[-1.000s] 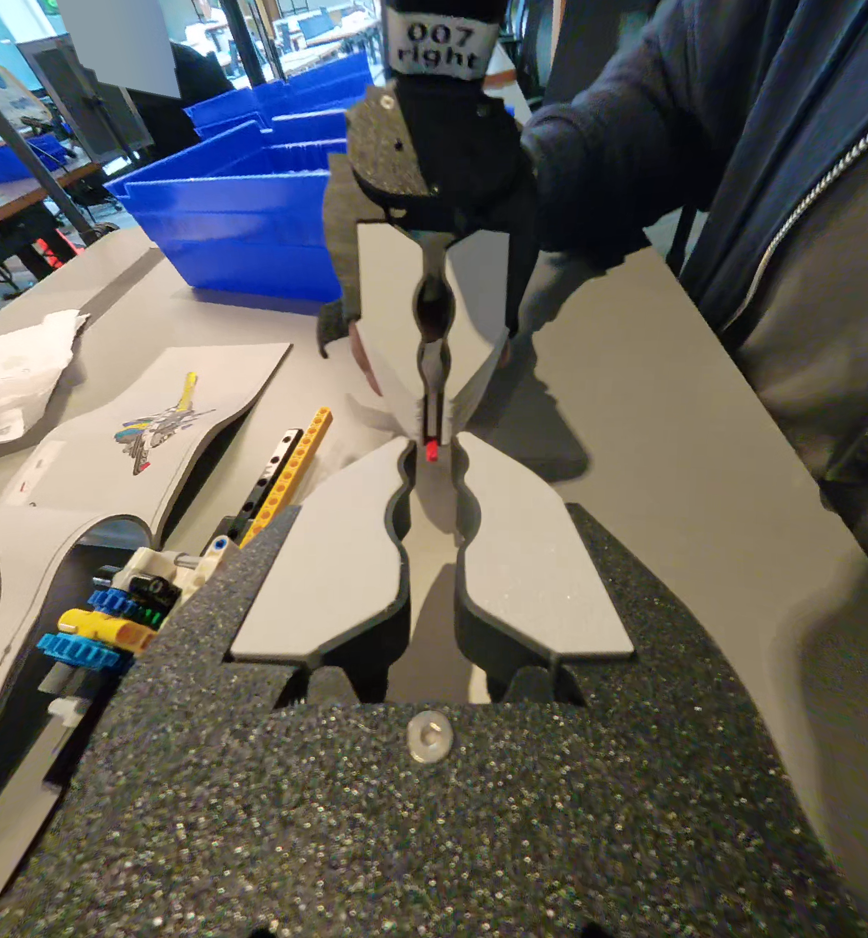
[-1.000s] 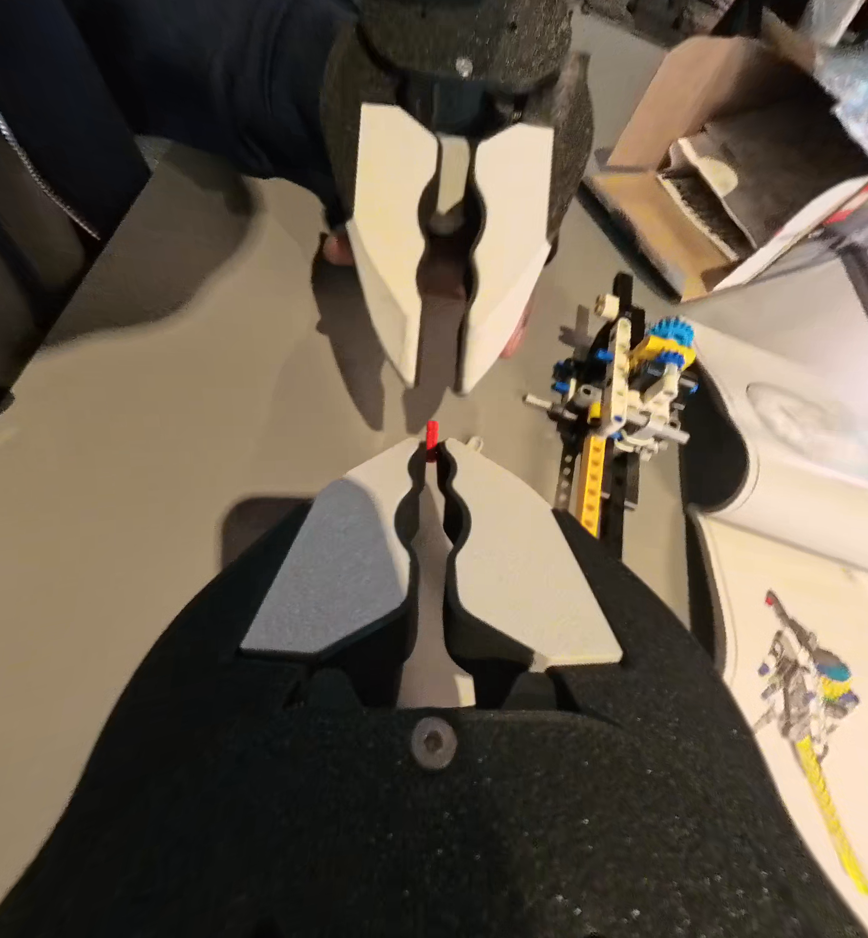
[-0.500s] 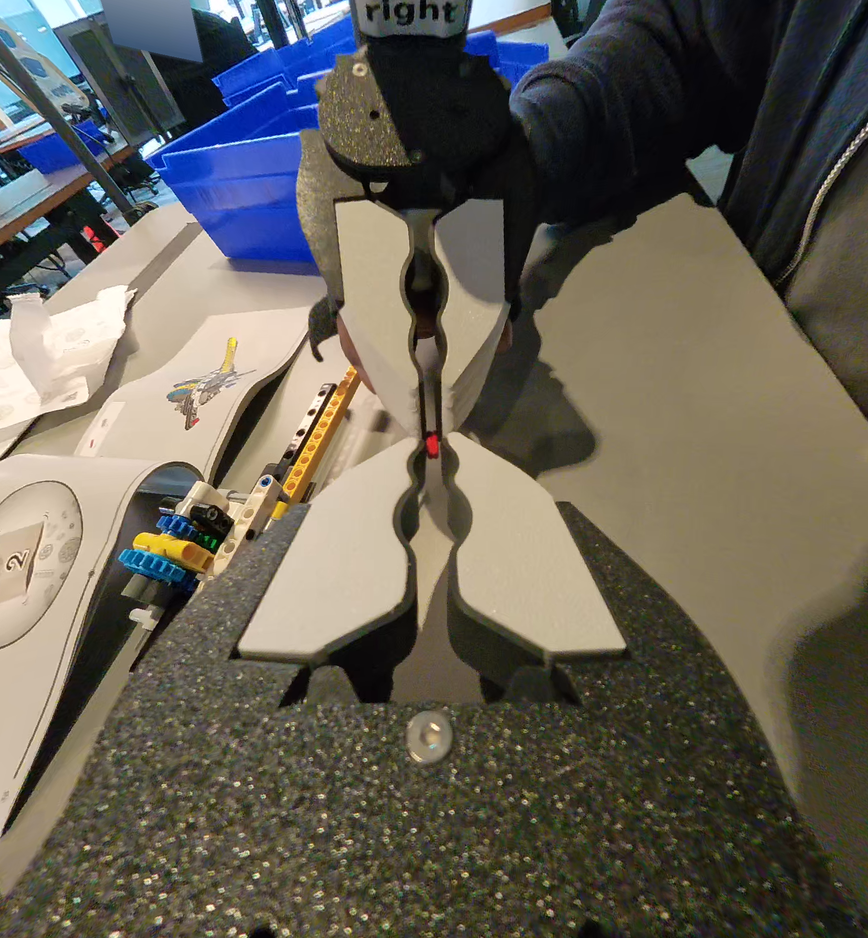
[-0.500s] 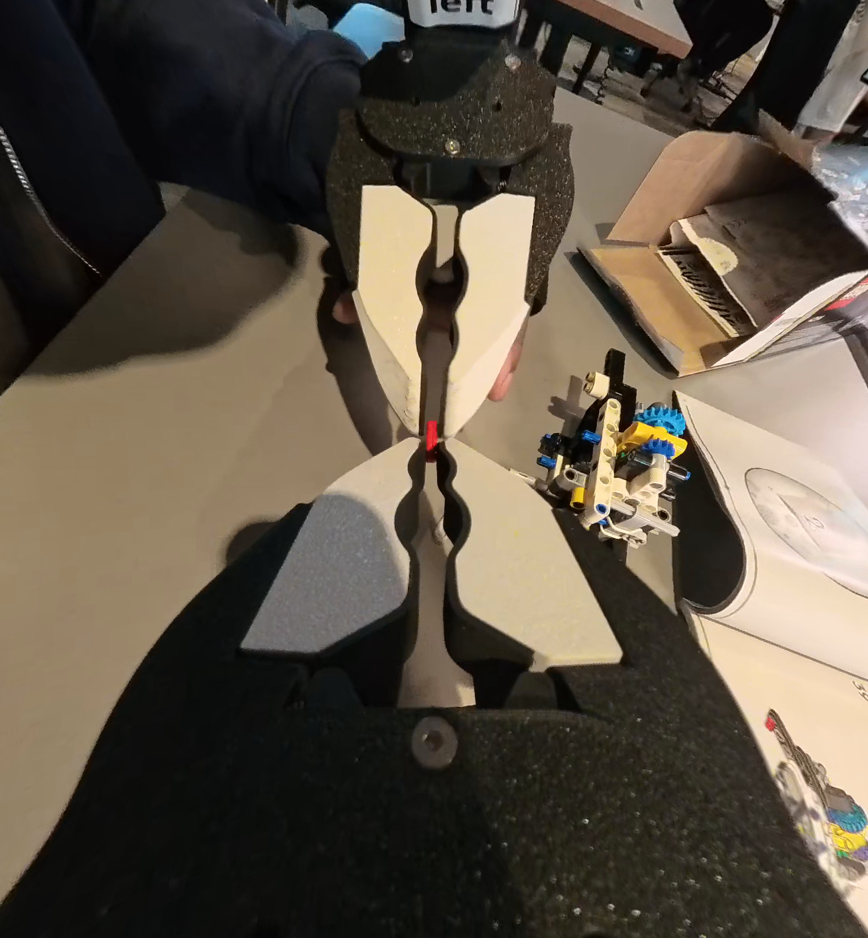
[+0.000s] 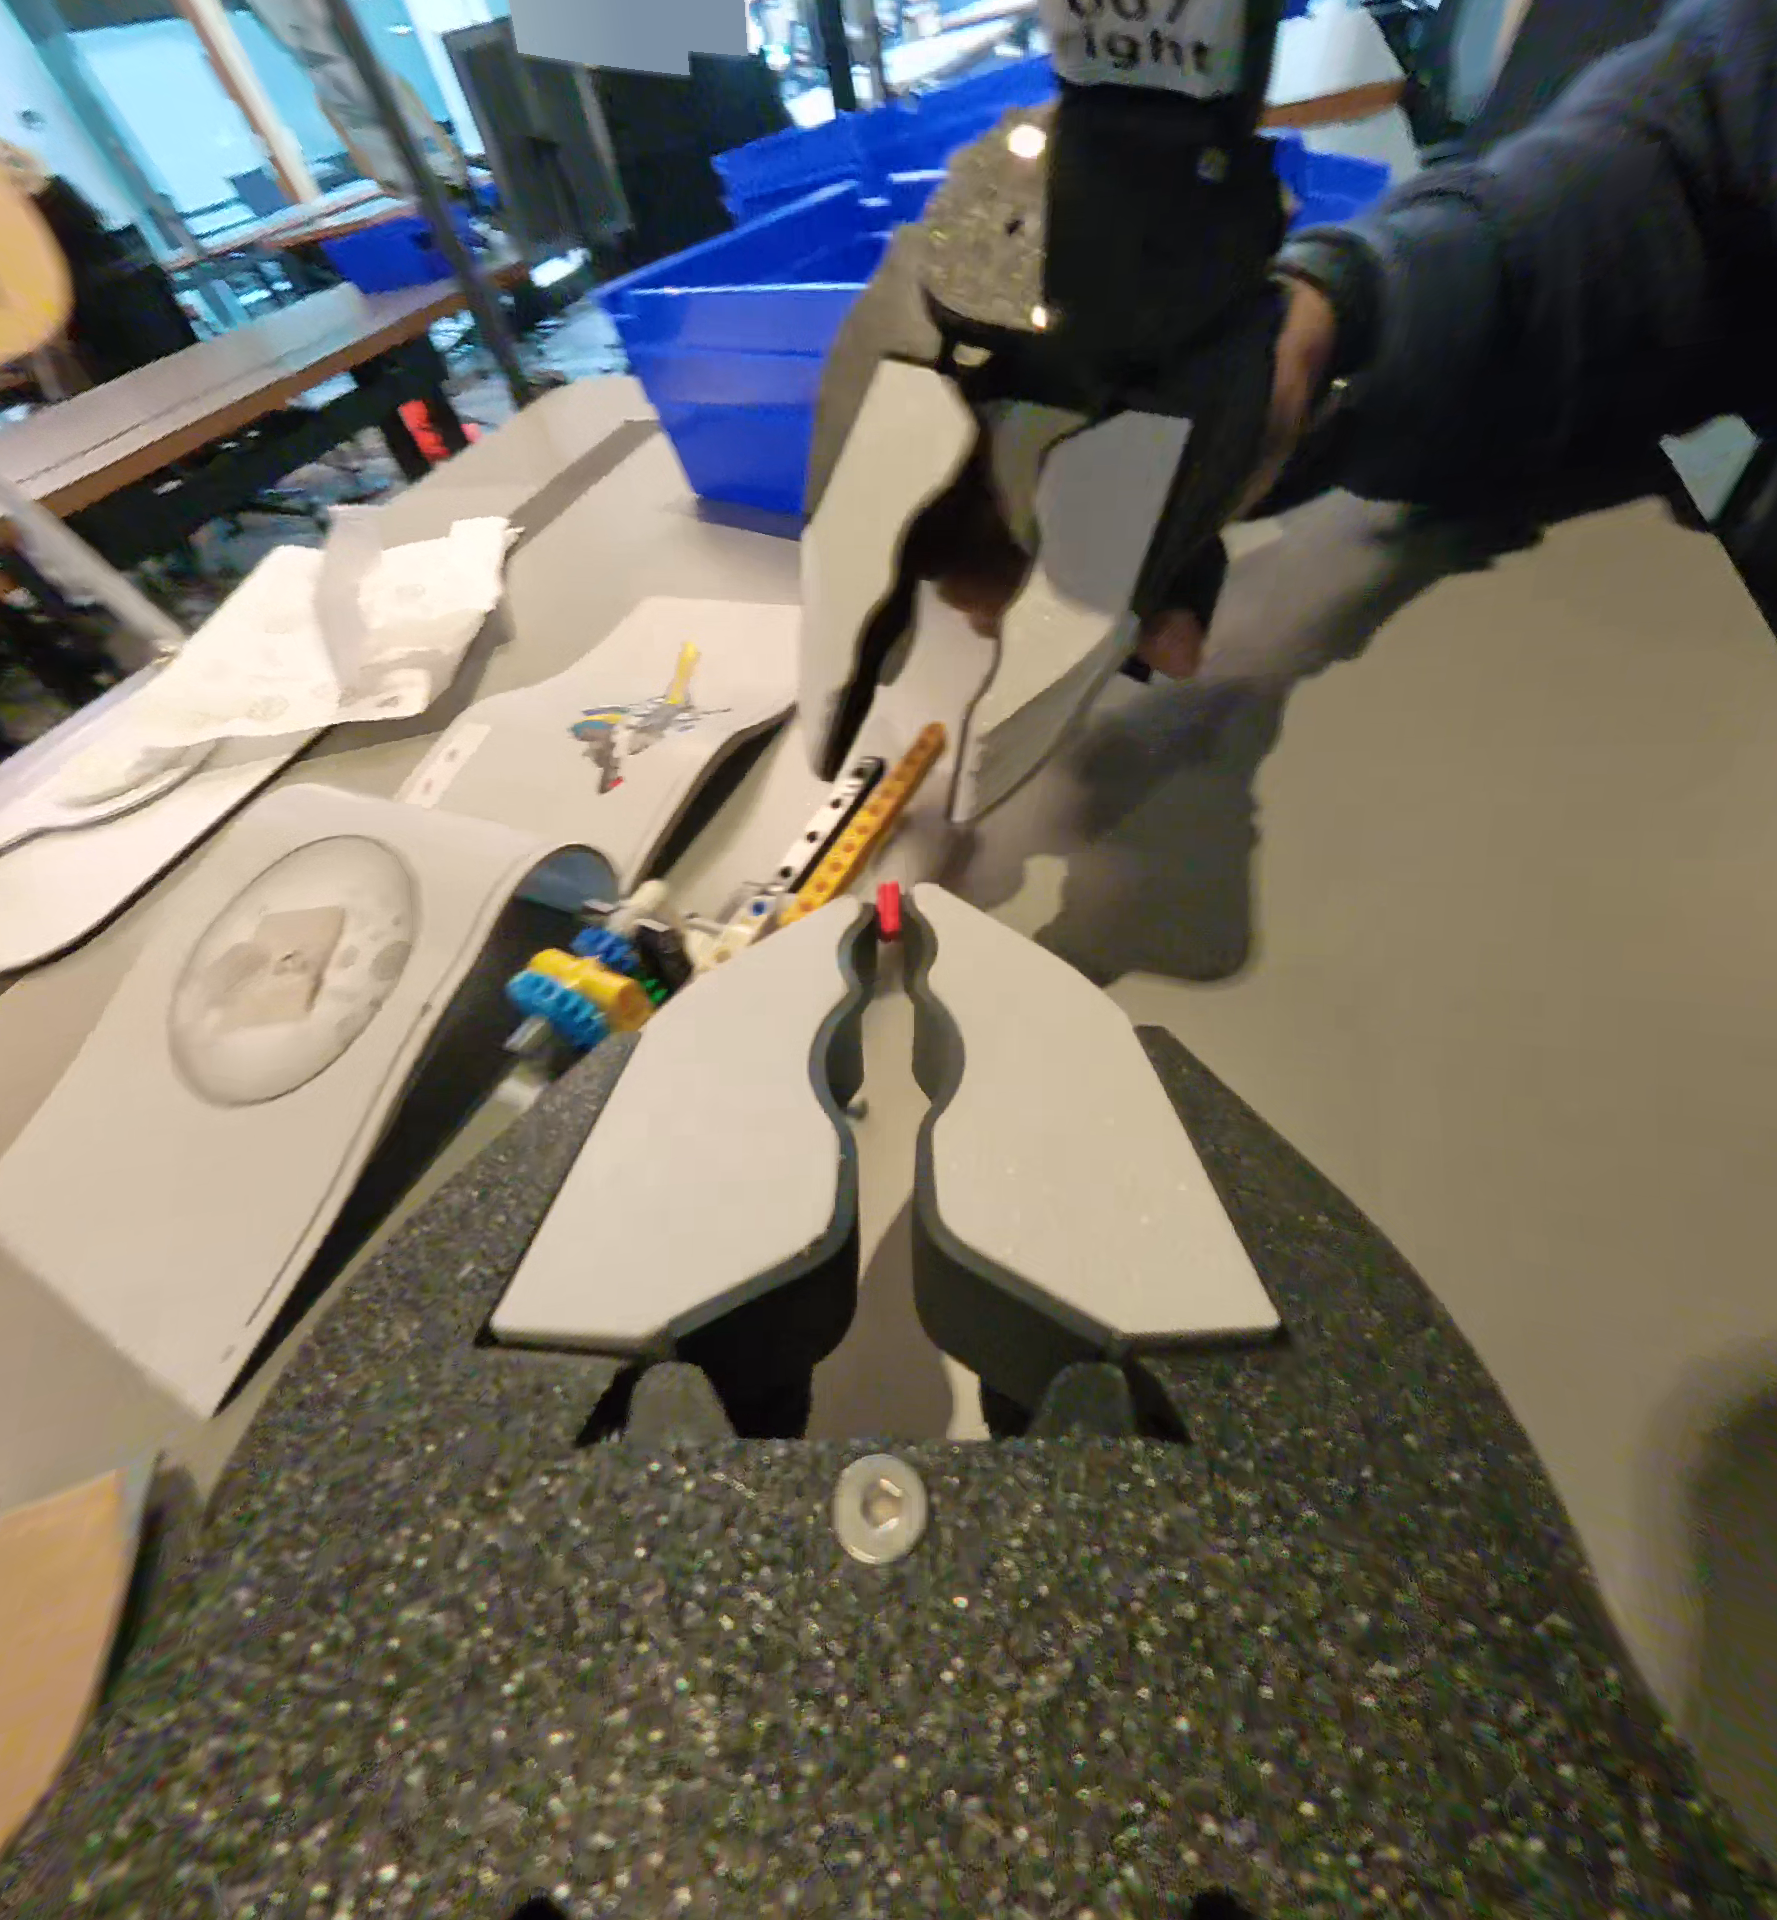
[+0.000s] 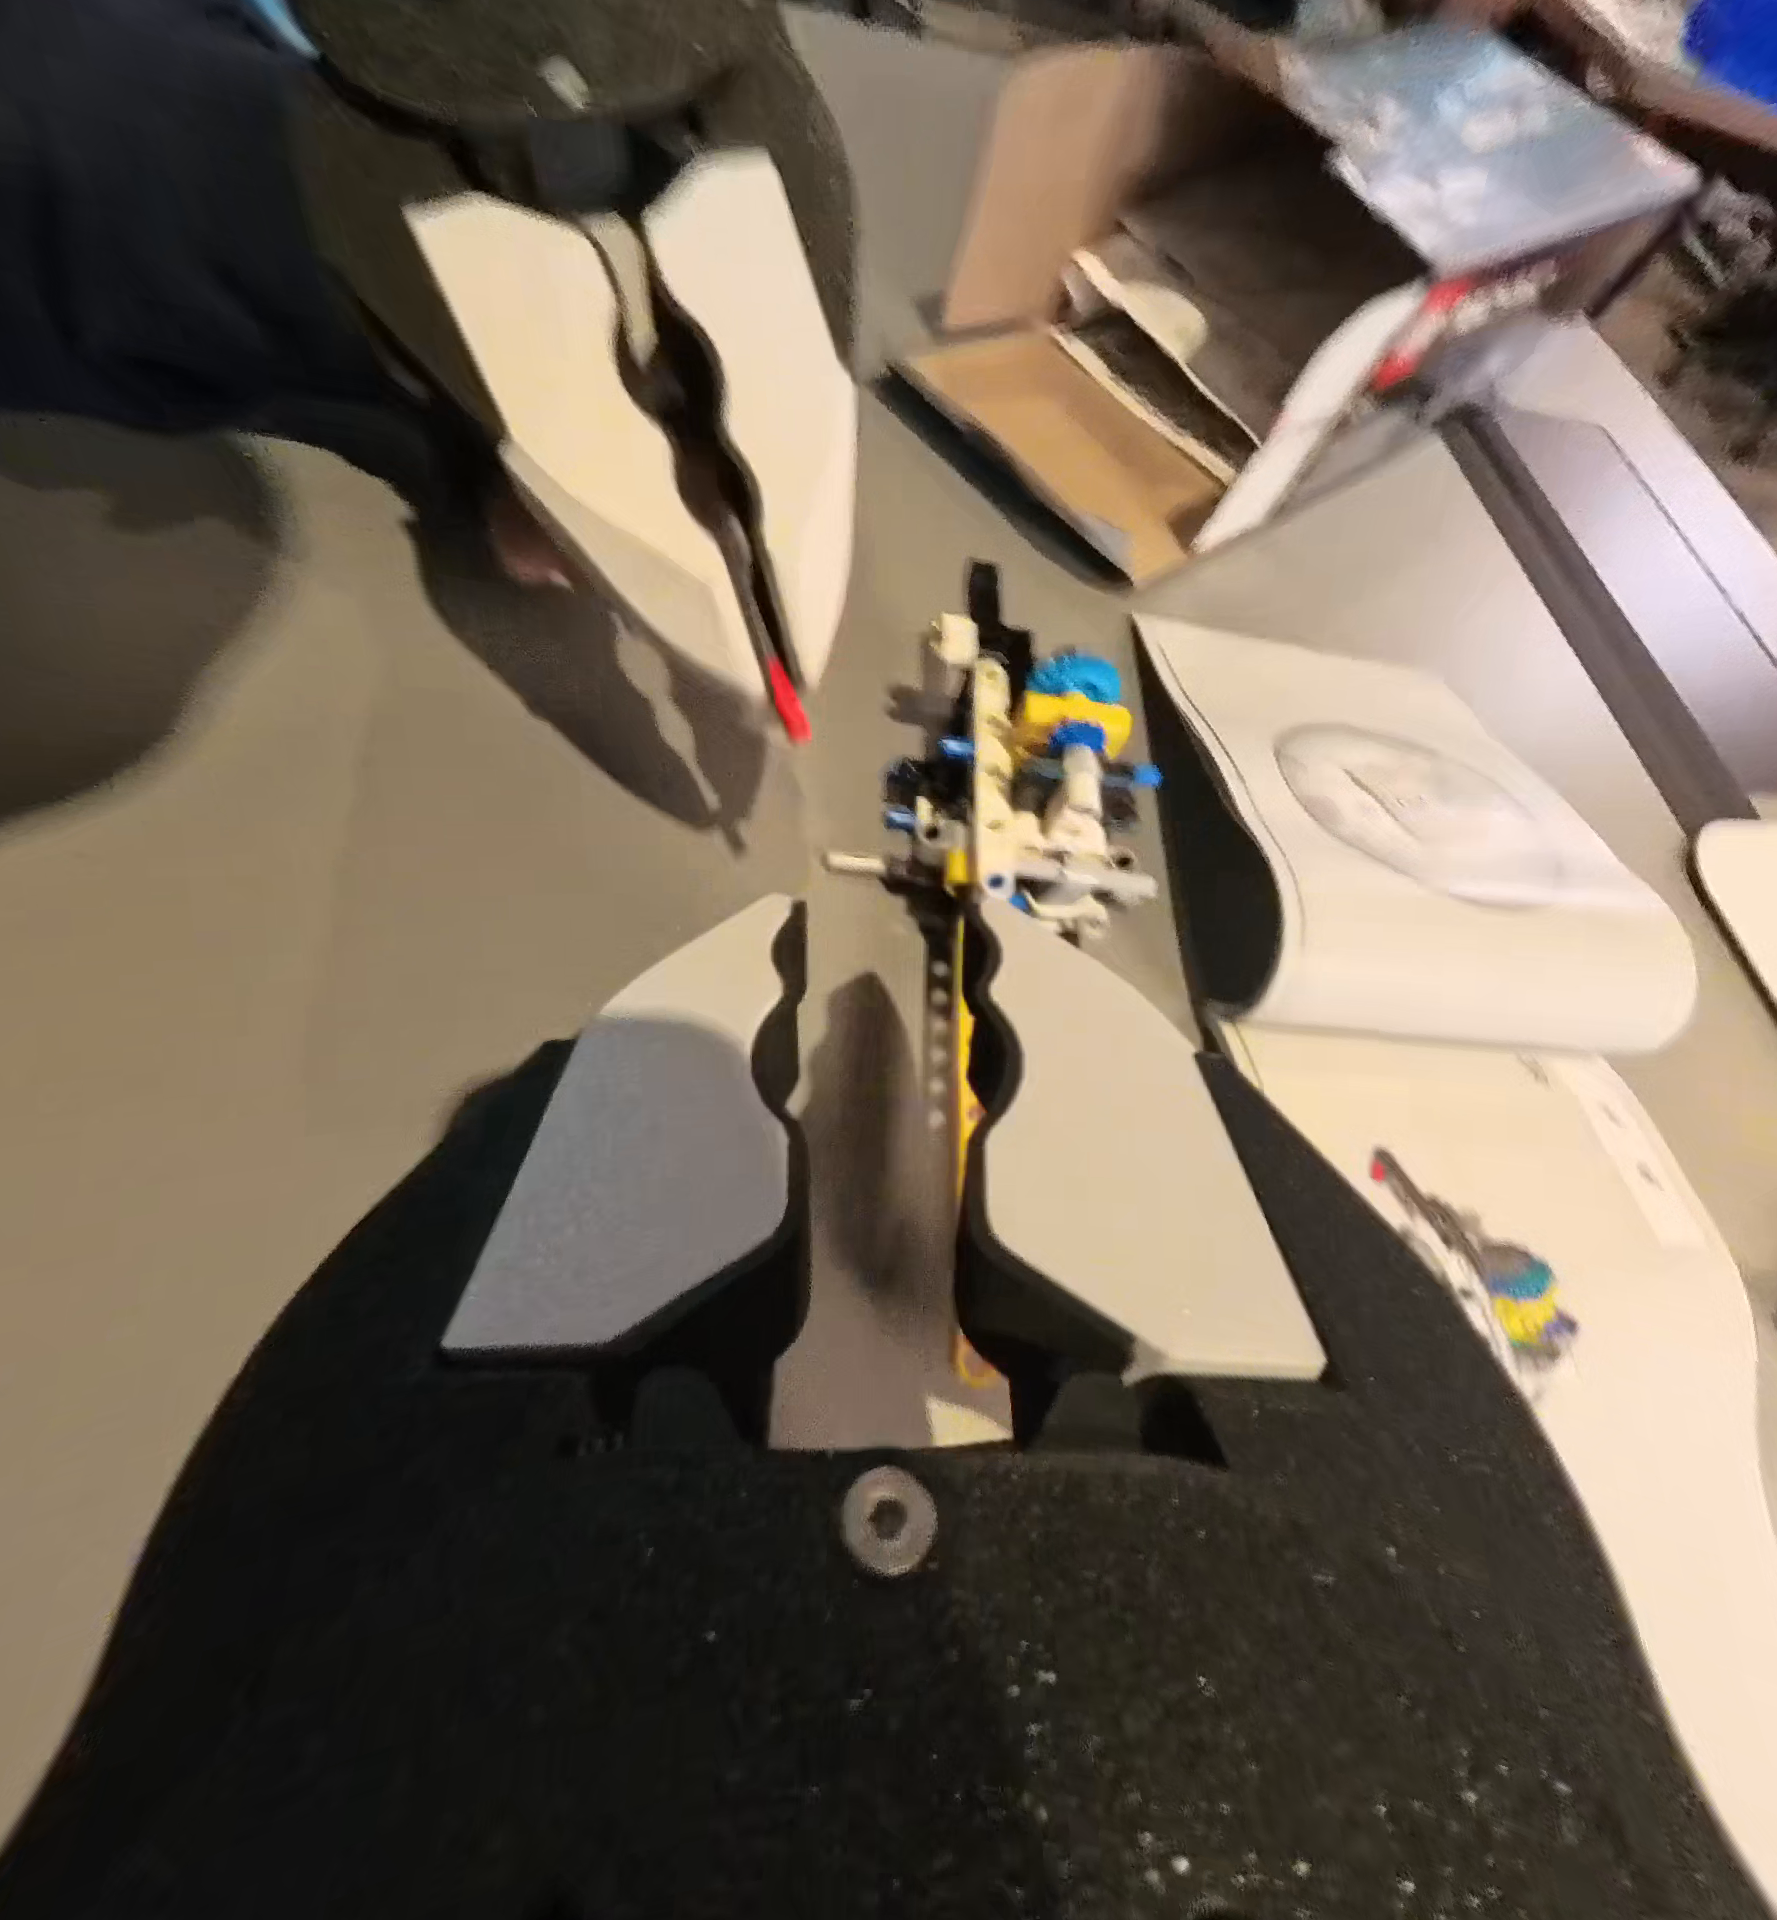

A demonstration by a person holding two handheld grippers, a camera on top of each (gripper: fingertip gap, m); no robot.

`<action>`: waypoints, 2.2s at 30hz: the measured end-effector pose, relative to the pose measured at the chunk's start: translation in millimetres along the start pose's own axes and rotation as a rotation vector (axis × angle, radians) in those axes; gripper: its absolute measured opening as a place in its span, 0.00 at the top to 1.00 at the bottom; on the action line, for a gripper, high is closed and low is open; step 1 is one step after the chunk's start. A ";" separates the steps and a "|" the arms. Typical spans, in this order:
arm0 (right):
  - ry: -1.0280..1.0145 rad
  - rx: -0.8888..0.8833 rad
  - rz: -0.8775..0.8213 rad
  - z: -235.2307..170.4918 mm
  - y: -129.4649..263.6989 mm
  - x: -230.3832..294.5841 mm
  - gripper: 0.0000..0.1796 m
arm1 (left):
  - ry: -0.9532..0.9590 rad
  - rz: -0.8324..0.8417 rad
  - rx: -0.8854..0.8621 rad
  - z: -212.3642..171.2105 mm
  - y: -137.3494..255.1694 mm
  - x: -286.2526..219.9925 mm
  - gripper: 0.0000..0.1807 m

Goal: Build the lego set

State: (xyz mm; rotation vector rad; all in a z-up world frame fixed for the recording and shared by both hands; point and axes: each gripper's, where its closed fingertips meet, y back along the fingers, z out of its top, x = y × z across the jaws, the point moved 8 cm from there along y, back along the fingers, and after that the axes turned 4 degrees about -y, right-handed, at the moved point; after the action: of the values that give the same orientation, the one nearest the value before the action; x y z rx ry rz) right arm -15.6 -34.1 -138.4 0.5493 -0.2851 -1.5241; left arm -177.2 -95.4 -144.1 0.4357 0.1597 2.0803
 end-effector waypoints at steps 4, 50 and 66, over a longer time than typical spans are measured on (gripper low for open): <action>-0.093 0.176 -0.070 -18.3 -2.5 -12.8 0.76 | 0.075 0.155 0.008 -7.4 16.9 18.8 0.98; -0.500 0.239 -0.186 -40.5 58.2 62.6 0.86 | 0.221 0.286 0.134 -24.1 19.5 29.0 0.98; -0.355 0.380 -0.107 -8.5 4.8 7.9 0.63 | 0.223 0.252 0.148 -24.2 17.6 26.4 0.98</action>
State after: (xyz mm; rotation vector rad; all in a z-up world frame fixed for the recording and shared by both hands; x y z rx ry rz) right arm -6.9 -40.7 -144.4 0.5947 -0.8429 -1.6790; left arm -212.7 -80.6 -155.2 0.3242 0.4108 2.3728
